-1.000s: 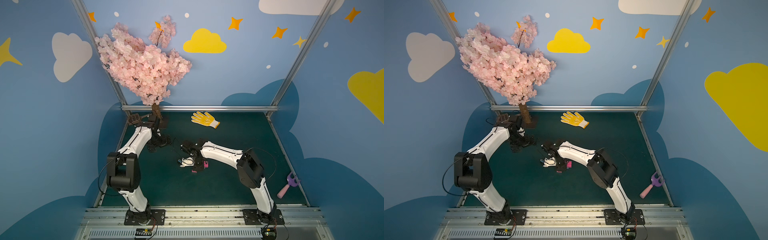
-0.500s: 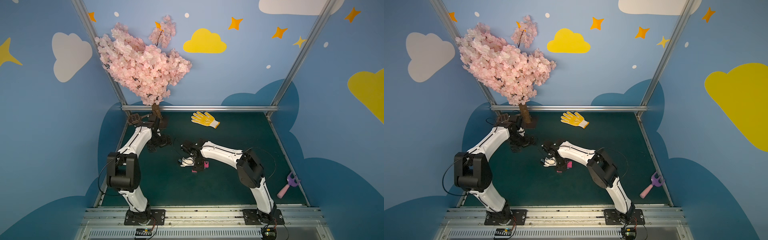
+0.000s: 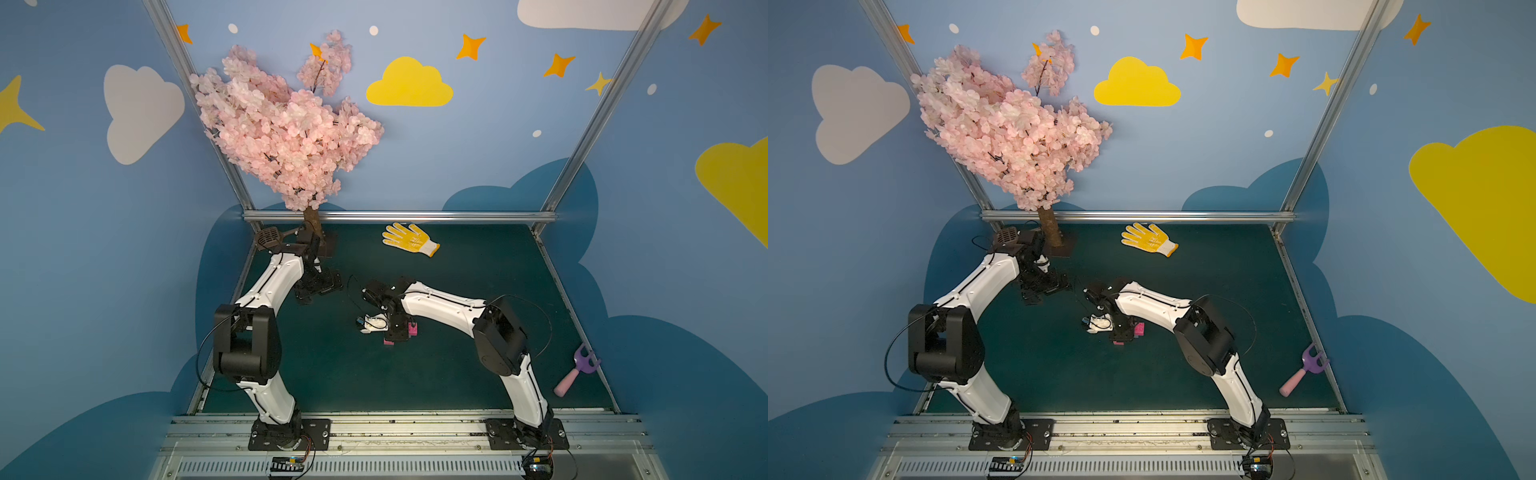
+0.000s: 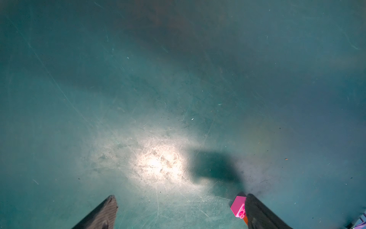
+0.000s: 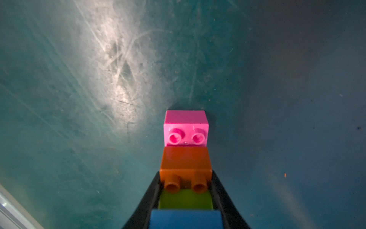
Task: Assemble the letter y with lego
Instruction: Assemble the lego brick with the lego brick.
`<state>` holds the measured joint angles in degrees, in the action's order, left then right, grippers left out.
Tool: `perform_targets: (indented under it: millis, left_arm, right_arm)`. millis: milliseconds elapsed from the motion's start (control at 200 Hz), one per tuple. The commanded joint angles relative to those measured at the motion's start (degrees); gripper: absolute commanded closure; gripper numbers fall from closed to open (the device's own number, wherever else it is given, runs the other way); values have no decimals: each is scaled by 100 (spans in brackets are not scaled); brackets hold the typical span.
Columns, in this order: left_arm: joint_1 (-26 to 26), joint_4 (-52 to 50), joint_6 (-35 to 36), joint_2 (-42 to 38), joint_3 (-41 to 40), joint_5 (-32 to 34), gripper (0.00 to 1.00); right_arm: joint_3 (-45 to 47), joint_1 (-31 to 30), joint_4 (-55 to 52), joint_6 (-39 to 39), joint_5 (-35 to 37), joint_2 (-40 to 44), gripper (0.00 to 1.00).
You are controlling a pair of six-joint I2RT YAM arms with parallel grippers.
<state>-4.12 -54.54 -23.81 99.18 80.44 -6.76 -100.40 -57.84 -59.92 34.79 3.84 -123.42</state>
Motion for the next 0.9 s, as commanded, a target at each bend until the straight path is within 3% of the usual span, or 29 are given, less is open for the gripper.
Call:
perform_targets:
  millis: [0,891]
  left_arm:
    - [25,-43,-38,33,-55,-71,0]
    - [34,-30,-33,23,-55,-93,0]
  right_arm:
    - [20,6,-39,55,-103,-325,100]
    - [-252,10,-146,178,-6,-467,100]
